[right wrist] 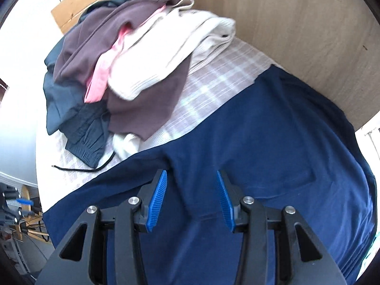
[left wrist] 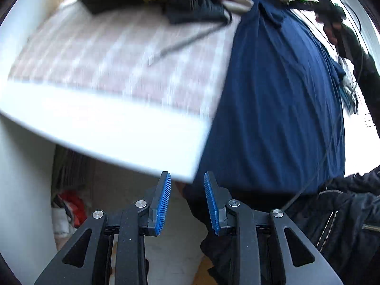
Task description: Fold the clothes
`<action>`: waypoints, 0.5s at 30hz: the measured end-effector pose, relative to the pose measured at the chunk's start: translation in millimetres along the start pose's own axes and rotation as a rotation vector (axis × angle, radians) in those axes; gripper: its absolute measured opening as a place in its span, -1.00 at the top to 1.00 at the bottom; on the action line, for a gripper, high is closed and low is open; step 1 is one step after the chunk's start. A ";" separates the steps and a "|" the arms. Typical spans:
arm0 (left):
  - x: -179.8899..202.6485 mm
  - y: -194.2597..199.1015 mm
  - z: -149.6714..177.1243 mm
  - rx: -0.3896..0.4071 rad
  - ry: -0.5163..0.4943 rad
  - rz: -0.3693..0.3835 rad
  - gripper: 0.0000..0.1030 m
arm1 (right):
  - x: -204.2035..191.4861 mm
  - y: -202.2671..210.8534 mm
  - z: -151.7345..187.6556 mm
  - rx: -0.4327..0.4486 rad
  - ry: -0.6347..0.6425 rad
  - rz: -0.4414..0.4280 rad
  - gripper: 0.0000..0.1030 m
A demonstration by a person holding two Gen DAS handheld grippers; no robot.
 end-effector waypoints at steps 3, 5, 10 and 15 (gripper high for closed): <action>-0.1 -11.6 19.4 0.000 0.001 0.040 0.45 | -19.3 -10.3 -1.8 -0.033 -0.018 -0.005 0.18; -1.5 -19.4 24.0 0.001 -0.001 0.060 0.45 | -26.8 -10.0 2.0 -0.033 -0.011 0.007 0.18; -5.9 -37.3 21.2 0.004 -0.038 0.126 0.45 | -37.3 2.2 18.1 -0.036 0.006 0.027 0.18; -15.6 -44.9 17.4 -0.008 -0.083 0.163 0.39 | -42.6 16.4 28.6 -0.039 0.014 0.050 0.18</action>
Point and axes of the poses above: each gripper's, at about its wrist camera, not at the fingertips, and y roughly against the way its jaws point, x to its right, z to its underside, the point moved 3 cm from there along -y, roughly the way its jaws point, and after that the axes turned 4 degrees about -x, right-handed, at the moved point
